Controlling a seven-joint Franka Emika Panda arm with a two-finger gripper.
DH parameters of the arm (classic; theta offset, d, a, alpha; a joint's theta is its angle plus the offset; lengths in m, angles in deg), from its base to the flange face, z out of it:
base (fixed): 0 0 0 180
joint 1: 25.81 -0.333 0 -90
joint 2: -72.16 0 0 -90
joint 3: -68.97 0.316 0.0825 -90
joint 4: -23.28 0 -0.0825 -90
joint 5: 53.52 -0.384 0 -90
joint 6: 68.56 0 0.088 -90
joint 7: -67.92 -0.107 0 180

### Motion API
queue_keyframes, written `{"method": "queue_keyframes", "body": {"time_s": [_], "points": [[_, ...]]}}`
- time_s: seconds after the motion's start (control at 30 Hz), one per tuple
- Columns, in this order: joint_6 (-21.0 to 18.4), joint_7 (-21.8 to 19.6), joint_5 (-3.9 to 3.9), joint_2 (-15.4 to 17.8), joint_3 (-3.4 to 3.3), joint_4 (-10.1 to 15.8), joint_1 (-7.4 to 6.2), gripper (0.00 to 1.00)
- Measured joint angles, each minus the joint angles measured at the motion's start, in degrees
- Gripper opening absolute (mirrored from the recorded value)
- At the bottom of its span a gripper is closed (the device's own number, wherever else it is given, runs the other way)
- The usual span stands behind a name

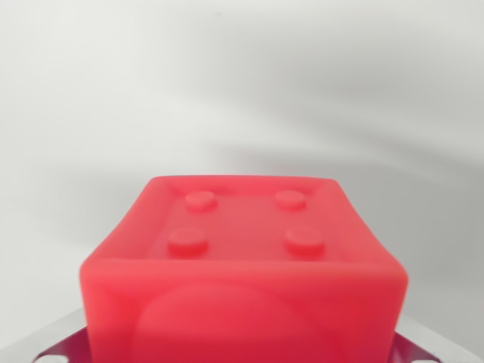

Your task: Destack cube

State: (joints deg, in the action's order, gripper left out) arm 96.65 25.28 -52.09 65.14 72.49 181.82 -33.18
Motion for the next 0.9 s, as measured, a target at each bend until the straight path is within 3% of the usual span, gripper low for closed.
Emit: {"method": "queue_keyframes", "body": {"time_s": [0.17,0.43,0.9], "points": [[1.5,-0.3,0.39,-1.0,-0.08,0.3,-0.36,0.00],[5.6,-1.0,1.35,-6.3,-1.15,-0.5,-1.08,0.00],[9.7,-1.1,1.43,-11.6,-2.53,-1.8,-2.49,0.00]]}}
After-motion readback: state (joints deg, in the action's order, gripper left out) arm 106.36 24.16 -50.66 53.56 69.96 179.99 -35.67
